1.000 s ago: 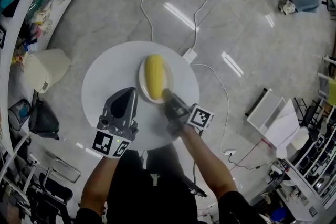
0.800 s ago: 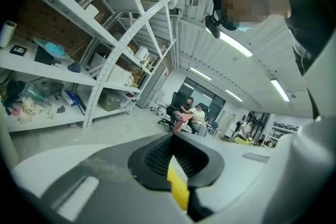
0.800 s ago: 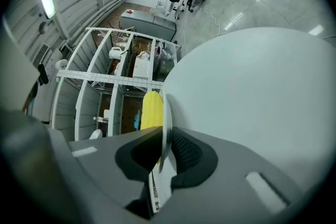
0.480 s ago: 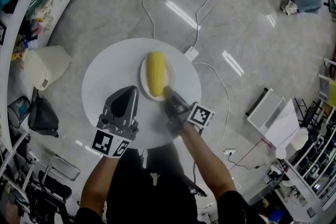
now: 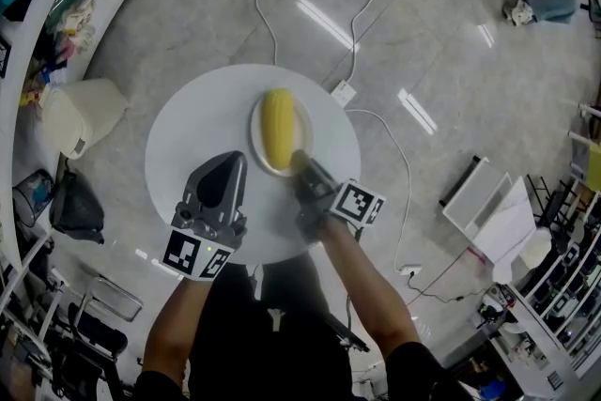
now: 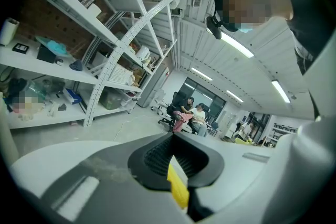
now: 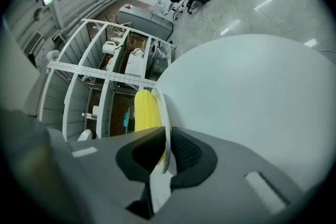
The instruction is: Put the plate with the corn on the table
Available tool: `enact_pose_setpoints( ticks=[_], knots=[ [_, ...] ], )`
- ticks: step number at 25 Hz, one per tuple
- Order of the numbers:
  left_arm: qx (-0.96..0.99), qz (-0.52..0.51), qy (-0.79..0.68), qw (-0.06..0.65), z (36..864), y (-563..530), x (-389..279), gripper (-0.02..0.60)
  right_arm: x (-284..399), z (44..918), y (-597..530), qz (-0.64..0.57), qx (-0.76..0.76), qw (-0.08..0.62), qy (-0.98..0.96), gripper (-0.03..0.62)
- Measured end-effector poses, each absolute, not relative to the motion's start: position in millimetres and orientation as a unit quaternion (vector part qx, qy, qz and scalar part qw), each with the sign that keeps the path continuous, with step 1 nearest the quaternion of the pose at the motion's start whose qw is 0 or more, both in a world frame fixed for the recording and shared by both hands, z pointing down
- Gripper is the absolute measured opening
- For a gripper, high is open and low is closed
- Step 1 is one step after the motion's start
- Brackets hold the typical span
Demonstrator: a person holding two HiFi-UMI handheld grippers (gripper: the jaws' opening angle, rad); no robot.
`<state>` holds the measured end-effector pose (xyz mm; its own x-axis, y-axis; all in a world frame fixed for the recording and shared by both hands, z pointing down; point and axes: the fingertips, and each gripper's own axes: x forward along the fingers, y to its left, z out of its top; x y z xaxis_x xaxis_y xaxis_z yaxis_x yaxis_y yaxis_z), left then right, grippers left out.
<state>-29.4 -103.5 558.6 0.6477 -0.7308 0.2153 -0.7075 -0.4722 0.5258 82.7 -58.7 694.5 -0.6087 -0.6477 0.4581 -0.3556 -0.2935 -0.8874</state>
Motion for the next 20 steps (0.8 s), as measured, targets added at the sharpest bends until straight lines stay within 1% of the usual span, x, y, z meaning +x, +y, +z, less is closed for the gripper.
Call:
enact_pose_setpoints(
  ticks=[7,9,10,12,20],
  knots=[
    [0.857,-0.018,-0.420,0.297,559,-101,-29,0.006,77,690,-68,-0.673,-0.423,0.132,0.592,0.035],
    [0.857,-0.018,-0.419,0.298,560,-100,-28,0.006,81,696,-56,-0.693,-0.445,0.111,0.556,0.038],
    [0.857,-0.018,-0.419,0.299,560,-99,-28,0.006,84,701,-48,-0.704,-0.461,0.092,0.533,0.051],
    [0.857,-0.017,-0.418,0.299,561,-97,-28,0.006,87,704,-45,-0.696,-0.468,0.070,0.540,0.064],
    [0.858,-0.019,-0.416,0.301,562,-95,-27,0.006,87,702,-51,-0.668,-0.474,0.059,0.570,0.067]
  ],
)
